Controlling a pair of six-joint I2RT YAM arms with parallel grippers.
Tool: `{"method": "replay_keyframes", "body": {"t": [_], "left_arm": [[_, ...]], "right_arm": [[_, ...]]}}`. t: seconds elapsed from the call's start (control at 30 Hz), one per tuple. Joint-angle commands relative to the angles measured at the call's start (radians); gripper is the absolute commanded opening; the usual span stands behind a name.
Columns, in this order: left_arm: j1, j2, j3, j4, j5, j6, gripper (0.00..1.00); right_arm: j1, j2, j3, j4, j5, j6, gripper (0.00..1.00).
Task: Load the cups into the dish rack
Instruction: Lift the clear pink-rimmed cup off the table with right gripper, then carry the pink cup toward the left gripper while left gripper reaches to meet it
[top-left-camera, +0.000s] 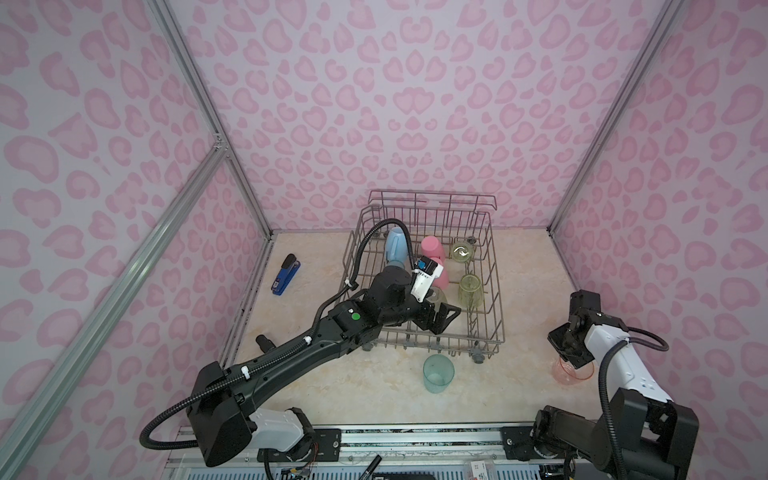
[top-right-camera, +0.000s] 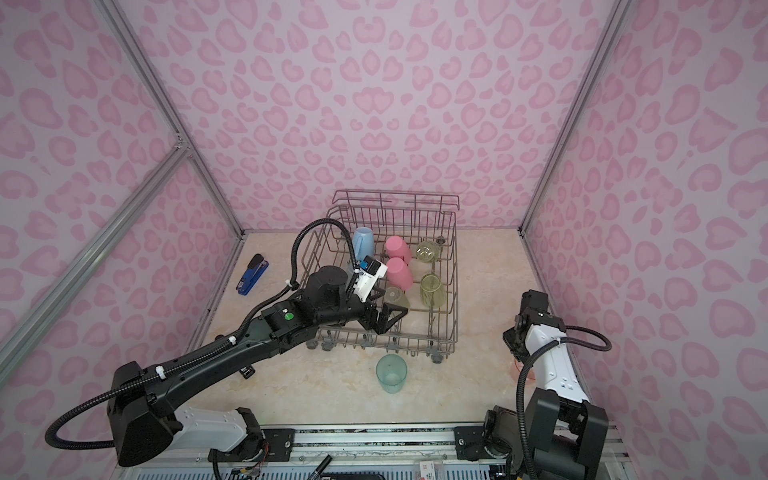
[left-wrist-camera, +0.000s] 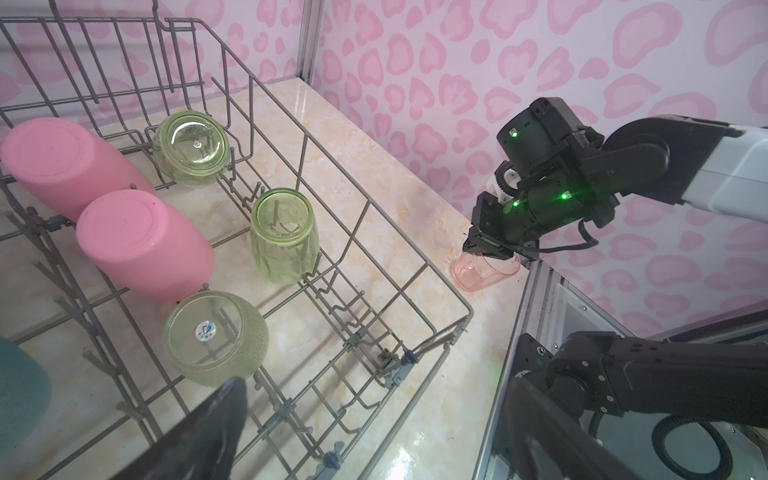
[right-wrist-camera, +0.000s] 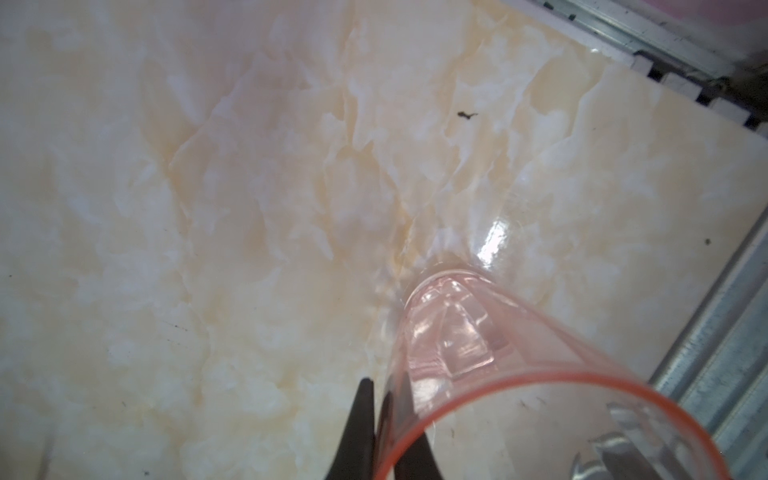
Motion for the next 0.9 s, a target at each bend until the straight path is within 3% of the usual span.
{"method": "replay_keyframes", "body": {"t": [0.0,0.53,0.87], "left_arm": [[-0.001,-0.004,0.014,0.006,-0.001,0.002,0.99],[0.007,0.004,0.025,-0.015,-0.042,-0.029,0.99],[0.103,0.011,0.051,-0.059,-0.065,-0.125,0.99]], "right_arm": [[0.000,-0.001,0.013,-0.008,0.013,-0.014,0.03],[0.011,-0.106,0.141,-0.023,-0.054,-0.090,0.00],[0.098,-0.138,0.330,-0.059,-0.104,-0.116,0.00]]}}
